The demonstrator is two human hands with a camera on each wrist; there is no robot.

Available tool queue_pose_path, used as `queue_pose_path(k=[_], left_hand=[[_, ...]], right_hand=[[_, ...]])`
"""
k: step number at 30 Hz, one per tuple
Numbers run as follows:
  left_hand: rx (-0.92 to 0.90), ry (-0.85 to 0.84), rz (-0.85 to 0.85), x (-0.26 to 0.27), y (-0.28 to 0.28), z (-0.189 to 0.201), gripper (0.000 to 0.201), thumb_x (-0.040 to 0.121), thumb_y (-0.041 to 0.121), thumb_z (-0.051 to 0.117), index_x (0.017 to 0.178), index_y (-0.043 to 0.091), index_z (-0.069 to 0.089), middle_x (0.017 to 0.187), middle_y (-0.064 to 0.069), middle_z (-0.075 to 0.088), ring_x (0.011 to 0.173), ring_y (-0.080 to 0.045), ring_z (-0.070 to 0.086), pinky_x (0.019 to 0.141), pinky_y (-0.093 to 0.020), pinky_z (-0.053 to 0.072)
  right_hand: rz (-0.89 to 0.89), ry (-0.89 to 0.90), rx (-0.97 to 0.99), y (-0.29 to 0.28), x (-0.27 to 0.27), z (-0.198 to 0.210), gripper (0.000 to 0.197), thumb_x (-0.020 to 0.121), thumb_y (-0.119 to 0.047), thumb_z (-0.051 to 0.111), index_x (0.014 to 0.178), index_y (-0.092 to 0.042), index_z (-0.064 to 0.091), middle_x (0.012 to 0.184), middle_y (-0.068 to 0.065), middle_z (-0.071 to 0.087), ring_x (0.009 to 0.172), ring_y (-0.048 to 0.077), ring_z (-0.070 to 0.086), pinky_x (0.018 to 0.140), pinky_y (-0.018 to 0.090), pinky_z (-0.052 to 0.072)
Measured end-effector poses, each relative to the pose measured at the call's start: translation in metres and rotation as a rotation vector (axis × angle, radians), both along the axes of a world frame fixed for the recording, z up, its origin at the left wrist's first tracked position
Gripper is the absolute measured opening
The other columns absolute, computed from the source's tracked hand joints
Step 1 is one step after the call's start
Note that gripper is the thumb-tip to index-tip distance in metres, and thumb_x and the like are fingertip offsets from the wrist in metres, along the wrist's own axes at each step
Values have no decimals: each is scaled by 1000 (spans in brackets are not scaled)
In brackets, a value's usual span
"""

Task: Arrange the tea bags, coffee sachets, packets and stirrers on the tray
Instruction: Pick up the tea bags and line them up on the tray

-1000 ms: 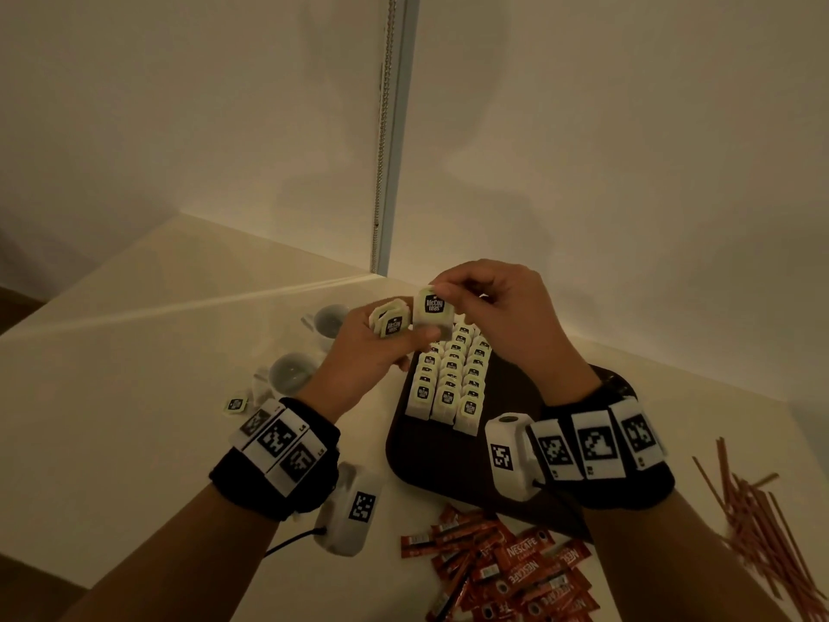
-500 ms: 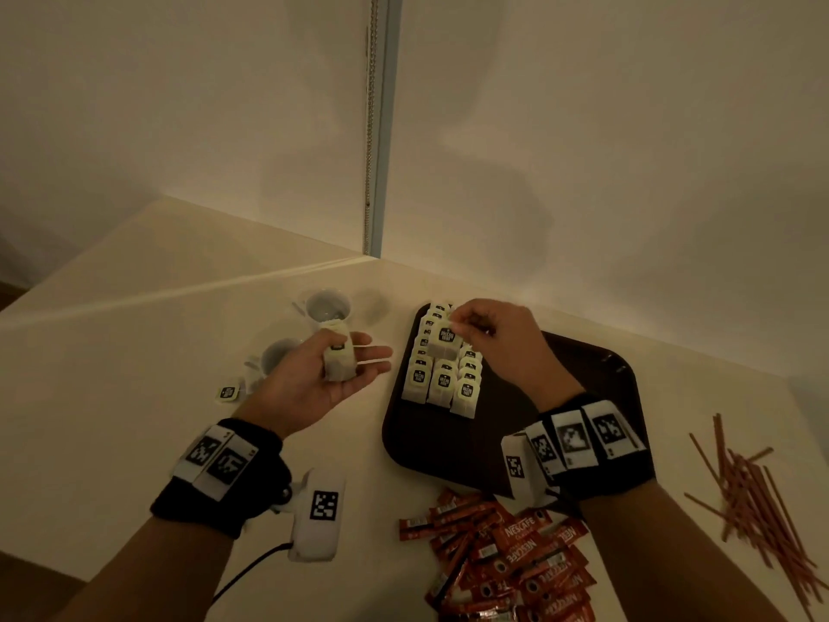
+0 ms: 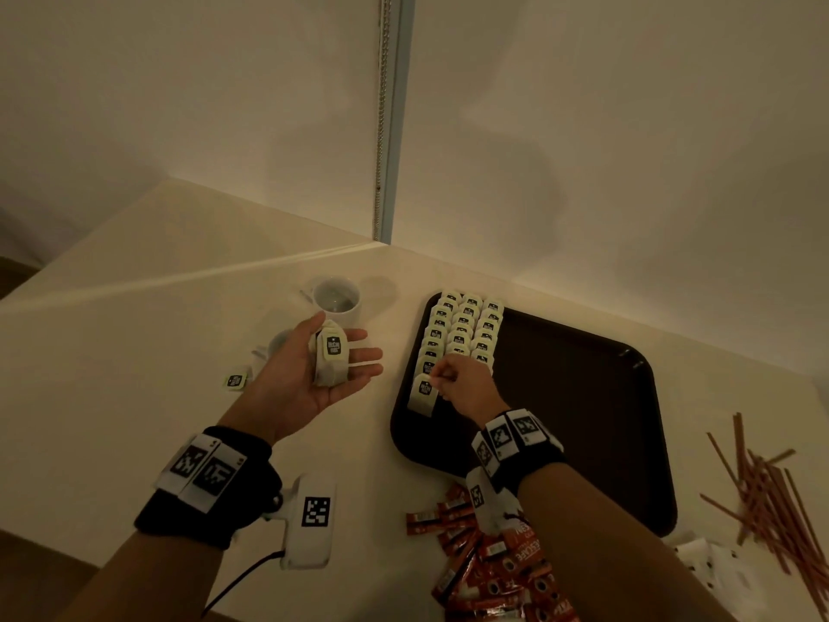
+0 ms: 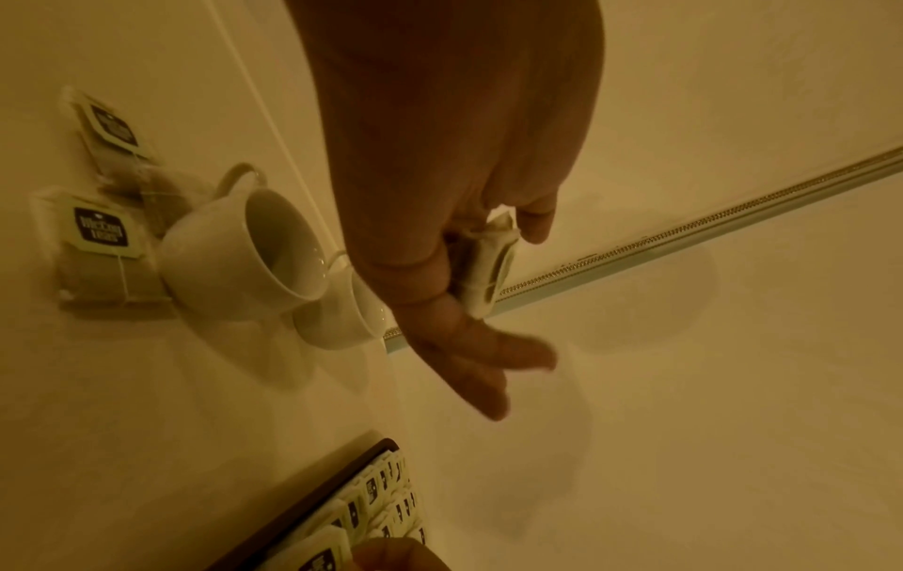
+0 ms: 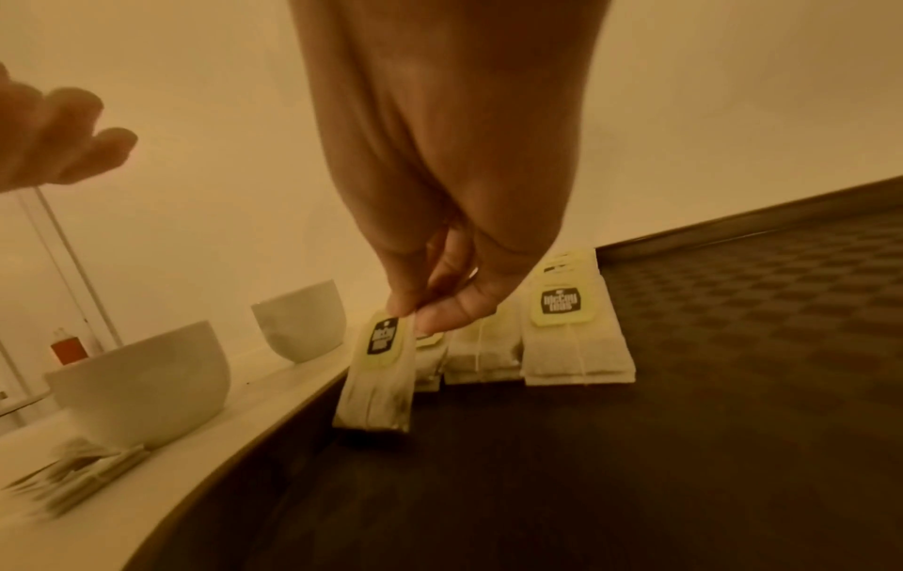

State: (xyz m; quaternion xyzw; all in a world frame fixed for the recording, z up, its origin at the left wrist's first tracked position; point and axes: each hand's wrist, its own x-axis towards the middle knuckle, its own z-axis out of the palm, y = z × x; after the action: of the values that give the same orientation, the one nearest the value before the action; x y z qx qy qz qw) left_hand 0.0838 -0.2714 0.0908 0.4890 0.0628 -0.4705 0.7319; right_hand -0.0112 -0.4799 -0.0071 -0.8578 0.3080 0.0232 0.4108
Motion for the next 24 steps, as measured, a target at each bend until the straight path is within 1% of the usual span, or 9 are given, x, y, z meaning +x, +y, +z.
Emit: queue_pose_path(k=[2,4,10,13,15,17,19,22,24], left_hand=[[7,-4,-1,1,0,-1,53,97,48,33,107,5,62,96,-17,72,72,-25,71,48,-20,54],[10,-3,6,1,0,-3,53,97,48,32,106,5,62,92,-16,73,69,-24,71,45,-18,52],[10,-12,-13,1,-3,-7,57,98,50,28,108,6,62,96,-14,73,81,-24,72,60,-25,59],[21,-9,-38,-1,-6,-7,59,97,53,25,109,8,62,97,-12,73,82,-22,72,63,-27,59],[22,-7,-42,-2,-8,-7,60,97,53,25,110,7,62,98,-13,73,82,-23,72,61,-27,59],[19,5,-37,-3,-9,-7,60,98,53,26,111,6,61,99,-14,73,83,-24,72,59,-27,59],[12,19,-32,-2,-10,-8,60,98,52,28,112,5,61,101,-16,72,84,-27,72,58,-27,58],[1,31,-18,-3,-14,-8,57,98,50,30,110,4,61,98,-16,73,83,-29,72,56,-27,58],[-15,25,1,-5,-19,-7,51,98,48,34,108,7,63,97,-12,73,83,-29,72,57,-27,58]], right_hand=[[-23,-18,-24,0,4,-1,9,85,-8,66,93,-5,66,97,12,68,92,23,63,86,34,52],[-34,-22,-41,0,8,-2,10,85,-7,66,95,-3,66,99,12,68,95,22,63,86,30,50],[-48,-4,-95,-1,16,-10,12,86,-12,66,95,-5,67,100,10,68,95,20,62,79,21,43],[-45,6,-116,-2,18,-12,12,86,-13,66,95,-5,66,100,10,67,92,19,61,77,20,42],[-56,2,-128,-3,19,-11,13,86,-14,66,95,-5,65,97,9,66,87,16,58,78,22,45],[-65,-69,-135,1,21,-3,15,87,-20,65,95,-6,64,90,4,63,80,14,55,75,24,46],[-42,-240,-56,11,24,17,19,90,-28,62,97,-10,63,90,1,61,78,12,55,72,21,43],[131,-433,125,31,27,60,19,89,-27,63,104,-16,66,99,-1,59,82,1,52,72,9,41],[272,-428,137,39,30,79,24,82,-27,71,105,-21,66,101,1,56,86,5,52,73,7,40]])
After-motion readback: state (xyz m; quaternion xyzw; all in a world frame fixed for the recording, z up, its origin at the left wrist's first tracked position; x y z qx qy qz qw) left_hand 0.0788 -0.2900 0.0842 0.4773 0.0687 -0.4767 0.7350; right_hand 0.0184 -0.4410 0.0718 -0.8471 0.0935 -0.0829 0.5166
